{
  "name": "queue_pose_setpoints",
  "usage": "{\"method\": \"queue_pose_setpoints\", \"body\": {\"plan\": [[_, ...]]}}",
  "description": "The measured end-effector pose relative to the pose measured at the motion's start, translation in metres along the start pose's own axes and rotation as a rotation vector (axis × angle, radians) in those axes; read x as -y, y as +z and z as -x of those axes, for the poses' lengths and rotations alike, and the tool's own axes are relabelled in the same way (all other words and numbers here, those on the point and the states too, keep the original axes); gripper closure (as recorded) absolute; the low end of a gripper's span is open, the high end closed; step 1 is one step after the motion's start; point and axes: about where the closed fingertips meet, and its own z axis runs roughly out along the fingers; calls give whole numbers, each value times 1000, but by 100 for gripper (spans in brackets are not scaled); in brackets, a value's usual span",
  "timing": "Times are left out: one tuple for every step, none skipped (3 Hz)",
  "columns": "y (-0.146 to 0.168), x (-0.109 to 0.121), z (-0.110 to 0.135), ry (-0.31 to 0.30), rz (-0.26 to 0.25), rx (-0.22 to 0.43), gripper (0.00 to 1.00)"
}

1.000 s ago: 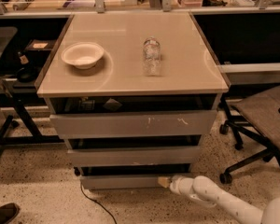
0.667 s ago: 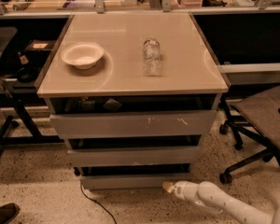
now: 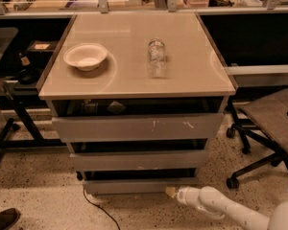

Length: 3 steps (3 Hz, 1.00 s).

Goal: Close bottom drawer

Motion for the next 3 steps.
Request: {"method": "queue_pose_setpoints", "body": {"plan": [[18, 13, 6, 28, -24, 24, 100], [33, 16, 26, 26, -18, 68, 100], [33, 16, 26, 26, -18, 68, 100]]}}
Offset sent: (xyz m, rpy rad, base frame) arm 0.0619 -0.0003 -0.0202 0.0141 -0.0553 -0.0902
